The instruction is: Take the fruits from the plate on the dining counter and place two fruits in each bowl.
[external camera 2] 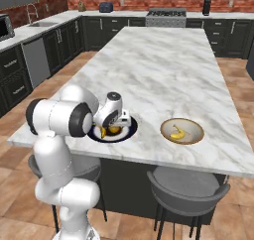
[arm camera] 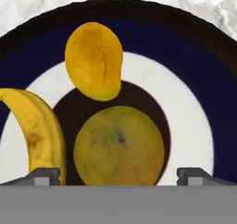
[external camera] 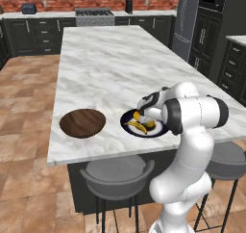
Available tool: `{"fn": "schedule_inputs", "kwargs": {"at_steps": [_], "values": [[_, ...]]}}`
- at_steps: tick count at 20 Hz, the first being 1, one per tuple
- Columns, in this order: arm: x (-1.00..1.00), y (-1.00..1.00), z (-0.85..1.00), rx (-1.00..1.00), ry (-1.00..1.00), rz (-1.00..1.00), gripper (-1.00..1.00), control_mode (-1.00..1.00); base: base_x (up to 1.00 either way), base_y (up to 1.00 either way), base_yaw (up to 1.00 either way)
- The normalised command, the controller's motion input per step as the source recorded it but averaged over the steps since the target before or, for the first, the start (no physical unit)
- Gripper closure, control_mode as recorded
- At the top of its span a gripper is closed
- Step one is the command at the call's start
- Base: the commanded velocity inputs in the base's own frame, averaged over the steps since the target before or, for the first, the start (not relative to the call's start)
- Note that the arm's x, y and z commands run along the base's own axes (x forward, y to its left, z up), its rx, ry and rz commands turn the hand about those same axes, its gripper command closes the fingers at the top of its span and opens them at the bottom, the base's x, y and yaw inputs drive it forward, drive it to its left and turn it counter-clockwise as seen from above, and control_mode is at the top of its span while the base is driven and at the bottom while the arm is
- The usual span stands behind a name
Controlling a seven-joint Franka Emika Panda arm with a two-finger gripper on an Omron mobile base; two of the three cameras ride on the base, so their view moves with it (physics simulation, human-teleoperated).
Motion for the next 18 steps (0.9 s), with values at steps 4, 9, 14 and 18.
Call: {"fn": "schedule_inputs", "kwargs": {"at_steps": [4,9,14,18], "values": [[0.25,0.0,-0.42,0.0,-0.06,0.0,1.0,-1.0,0.0,0.0,0.0],[0.13,-0.06,0.04,0.0,-0.02,-0.01,1.0,-1.0,0.0,0.0,0.0],[-0.09,-0.53,0.67,0.0,0.0,-0.11,1.0,-1.0,0.0,0.0,0.0],[0.0,-0.48,0.56,0.0,0.01,-0.28,1.0,-1.0,0.0,0.0,0.0]]}}
